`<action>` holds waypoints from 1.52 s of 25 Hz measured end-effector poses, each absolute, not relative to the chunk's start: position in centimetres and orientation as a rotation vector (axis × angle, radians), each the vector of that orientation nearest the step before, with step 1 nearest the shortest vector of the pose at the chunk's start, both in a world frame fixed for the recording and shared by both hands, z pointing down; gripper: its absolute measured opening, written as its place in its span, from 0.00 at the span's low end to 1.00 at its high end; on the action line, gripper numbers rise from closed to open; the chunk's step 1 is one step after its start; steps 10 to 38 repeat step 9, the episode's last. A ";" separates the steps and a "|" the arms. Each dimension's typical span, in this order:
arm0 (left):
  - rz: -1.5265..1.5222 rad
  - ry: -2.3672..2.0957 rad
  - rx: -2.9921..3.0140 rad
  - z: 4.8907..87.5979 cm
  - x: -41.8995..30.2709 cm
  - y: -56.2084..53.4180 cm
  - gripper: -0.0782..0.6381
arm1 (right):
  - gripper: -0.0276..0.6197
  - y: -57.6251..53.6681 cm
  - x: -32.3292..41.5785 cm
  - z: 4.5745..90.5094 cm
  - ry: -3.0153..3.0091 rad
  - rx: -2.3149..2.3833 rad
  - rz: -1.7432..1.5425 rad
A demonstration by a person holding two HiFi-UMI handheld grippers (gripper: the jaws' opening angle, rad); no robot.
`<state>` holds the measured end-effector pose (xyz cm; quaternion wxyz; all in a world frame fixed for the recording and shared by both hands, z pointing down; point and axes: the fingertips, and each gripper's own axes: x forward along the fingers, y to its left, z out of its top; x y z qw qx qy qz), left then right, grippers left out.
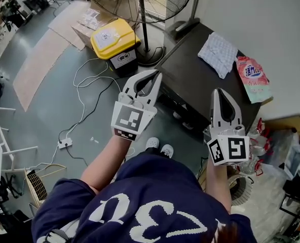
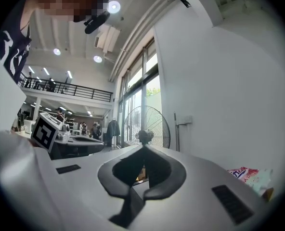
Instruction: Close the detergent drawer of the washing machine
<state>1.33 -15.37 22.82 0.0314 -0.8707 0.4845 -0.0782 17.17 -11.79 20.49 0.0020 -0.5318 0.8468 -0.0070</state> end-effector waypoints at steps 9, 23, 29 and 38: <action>-0.255 1.511 -2.679 23.2 1.5 -15.2 0.14 | 0.06 -11.7 17.3 21.4 2.674 -1.681 -0.057; -0.255 1.511 -2.679 23.2 1.5 -15.2 0.14 | 0.06 -11.7 17.3 21.4 2.674 -1.681 -0.057; -0.255 1.511 -2.679 23.2 1.5 -15.2 0.14 | 0.06 -11.7 17.3 21.4 2.674 -1.681 -0.057; -0.255 1.511 -2.679 23.2 1.5 -15.2 0.14 | 0.06 -11.7 17.3 21.4 2.674 -1.681 -0.057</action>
